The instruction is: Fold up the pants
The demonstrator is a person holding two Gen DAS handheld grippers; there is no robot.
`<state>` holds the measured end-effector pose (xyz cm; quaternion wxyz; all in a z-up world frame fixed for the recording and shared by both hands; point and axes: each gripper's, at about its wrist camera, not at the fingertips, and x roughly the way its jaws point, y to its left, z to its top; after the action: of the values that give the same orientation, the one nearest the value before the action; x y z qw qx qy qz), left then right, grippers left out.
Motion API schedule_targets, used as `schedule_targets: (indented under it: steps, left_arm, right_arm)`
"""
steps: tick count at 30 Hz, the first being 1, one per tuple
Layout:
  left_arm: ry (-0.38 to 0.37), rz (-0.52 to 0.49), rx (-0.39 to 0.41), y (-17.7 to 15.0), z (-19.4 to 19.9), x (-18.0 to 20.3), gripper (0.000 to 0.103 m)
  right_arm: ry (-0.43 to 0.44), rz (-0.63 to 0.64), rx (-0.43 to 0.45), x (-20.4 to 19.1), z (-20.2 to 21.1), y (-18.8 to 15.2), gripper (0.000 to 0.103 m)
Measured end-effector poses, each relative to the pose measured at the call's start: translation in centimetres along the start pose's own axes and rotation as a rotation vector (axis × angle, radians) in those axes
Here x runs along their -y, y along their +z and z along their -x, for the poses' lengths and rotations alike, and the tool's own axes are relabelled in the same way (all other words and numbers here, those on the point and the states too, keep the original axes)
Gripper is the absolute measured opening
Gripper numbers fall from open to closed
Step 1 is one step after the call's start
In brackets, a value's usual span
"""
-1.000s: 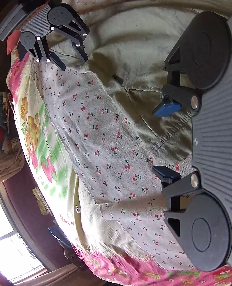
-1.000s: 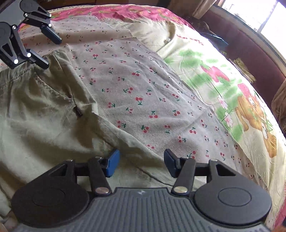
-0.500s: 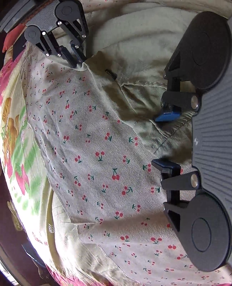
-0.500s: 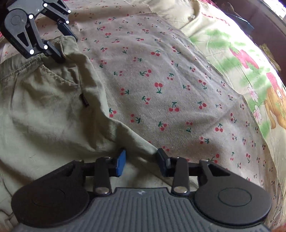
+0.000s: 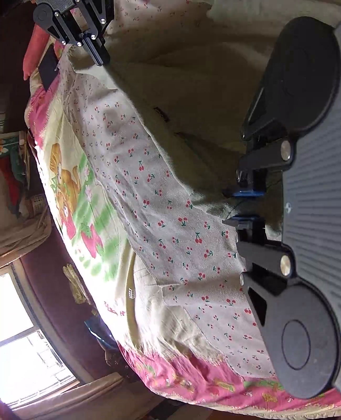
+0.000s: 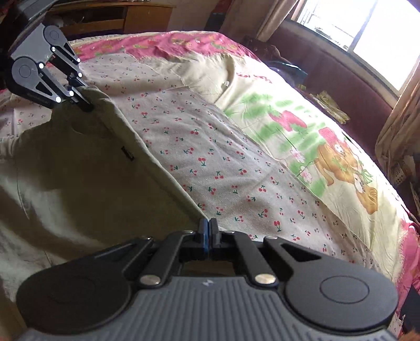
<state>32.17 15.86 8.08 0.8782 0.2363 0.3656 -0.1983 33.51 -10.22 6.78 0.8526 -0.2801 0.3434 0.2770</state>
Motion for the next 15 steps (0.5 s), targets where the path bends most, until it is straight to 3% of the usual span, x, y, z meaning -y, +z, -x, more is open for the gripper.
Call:
schedule_targets:
  steps: [5, 9, 11, 15]
  left_arm:
    - [0.025, -0.027, 0.093, -4.6, 10.1, 5.8, 0.03]
    - [0.006, 0.007, 0.049, -10.2, 14.0, 10.2, 0.03]
    - [0.031, 0.002, 0.007, -12.9, 14.0, 11.5, 0.031]
    - [0.13, -0.024, -0.041, -17.4, 13.9, 12.8, 0.033]
  right_arm:
    - [-0.011, -0.062, 0.134, -4.6, 11.2, -3.5, 0.0]
    - [0.042, -0.159, 0.154, -11.4, 18.1, -8.6, 0.0]
    - [0.097, -0.204, 0.109, -14.4, 18.7, -10.6, 0.0]
    - [0.115, -0.223, -0.009, -20.0, 16.5, -14.6, 0.0]
